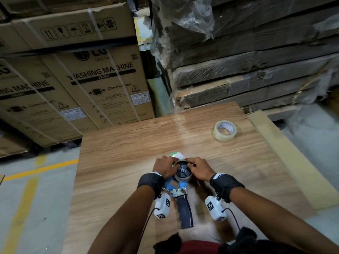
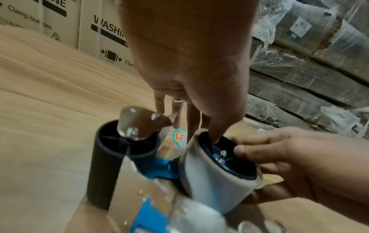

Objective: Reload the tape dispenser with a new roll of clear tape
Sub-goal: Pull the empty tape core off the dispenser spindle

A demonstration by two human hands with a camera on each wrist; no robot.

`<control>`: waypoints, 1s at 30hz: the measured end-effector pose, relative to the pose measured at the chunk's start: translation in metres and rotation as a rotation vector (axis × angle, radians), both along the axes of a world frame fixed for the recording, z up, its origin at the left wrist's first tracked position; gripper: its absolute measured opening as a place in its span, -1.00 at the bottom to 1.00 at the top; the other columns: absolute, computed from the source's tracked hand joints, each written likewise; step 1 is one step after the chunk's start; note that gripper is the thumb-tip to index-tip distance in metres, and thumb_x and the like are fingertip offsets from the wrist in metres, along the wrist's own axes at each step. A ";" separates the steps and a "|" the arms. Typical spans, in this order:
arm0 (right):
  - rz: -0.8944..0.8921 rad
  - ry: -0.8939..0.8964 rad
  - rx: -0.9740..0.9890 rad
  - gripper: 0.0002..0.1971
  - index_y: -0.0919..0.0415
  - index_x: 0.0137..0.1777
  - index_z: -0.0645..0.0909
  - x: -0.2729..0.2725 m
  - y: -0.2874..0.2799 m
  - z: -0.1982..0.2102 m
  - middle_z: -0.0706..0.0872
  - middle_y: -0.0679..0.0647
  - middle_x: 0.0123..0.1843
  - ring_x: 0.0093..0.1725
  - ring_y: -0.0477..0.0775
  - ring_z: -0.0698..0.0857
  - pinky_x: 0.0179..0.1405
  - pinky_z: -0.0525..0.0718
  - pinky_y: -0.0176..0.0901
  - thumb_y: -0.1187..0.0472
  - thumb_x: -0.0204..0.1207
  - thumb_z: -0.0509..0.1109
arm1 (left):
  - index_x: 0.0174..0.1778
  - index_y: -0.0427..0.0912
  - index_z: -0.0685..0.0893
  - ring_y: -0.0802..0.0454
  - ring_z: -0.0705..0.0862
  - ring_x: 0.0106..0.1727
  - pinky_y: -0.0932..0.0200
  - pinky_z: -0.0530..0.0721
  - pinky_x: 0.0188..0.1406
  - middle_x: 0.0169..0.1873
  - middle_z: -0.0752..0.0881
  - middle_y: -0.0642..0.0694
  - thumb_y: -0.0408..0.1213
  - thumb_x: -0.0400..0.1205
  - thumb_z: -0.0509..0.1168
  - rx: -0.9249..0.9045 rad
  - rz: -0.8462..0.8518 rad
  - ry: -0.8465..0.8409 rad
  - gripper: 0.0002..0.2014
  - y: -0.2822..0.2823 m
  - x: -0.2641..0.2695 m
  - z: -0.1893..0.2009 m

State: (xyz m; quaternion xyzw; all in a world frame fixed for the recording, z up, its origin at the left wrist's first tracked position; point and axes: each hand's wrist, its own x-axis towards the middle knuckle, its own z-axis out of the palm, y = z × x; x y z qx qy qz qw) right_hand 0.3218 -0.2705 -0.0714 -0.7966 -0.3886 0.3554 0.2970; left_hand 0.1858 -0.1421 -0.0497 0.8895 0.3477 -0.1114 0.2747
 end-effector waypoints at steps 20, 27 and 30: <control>-0.272 -0.066 0.068 -0.54 0.12 0.14 0.87 -0.024 0.004 -0.007 0.91 0.06 0.10 0.20 0.06 0.83 0.18 0.69 -0.31 0.28 0.34 0.25 | 0.15 -0.13 0.84 -0.29 0.63 0.22 0.01 0.56 0.21 0.05 0.79 -0.30 0.01 0.31 0.19 -0.060 0.354 -0.197 -0.43 -0.026 0.002 -0.006; -0.283 -0.004 0.043 -0.66 0.08 0.13 0.88 -0.018 -0.002 0.003 0.91 0.00 0.12 0.19 -0.01 0.82 0.00 0.58 -0.48 0.28 0.46 0.36 | 0.17 0.25 0.80 -0.22 0.74 0.15 -0.04 0.70 0.13 0.03 0.85 -0.15 0.20 0.26 0.10 -0.061 0.212 -0.052 -0.39 -0.006 0.009 -0.015; -0.189 0.060 0.027 -0.62 -0.04 0.17 0.86 -0.011 -0.009 0.004 0.90 -0.09 0.12 0.19 -0.06 0.81 0.17 0.68 -0.32 0.27 0.46 0.35 | 0.34 0.21 0.72 -0.26 0.65 0.30 -0.07 0.61 0.32 0.23 0.76 -0.21 0.12 0.56 0.16 -0.109 0.173 0.015 -0.54 -0.008 0.001 0.002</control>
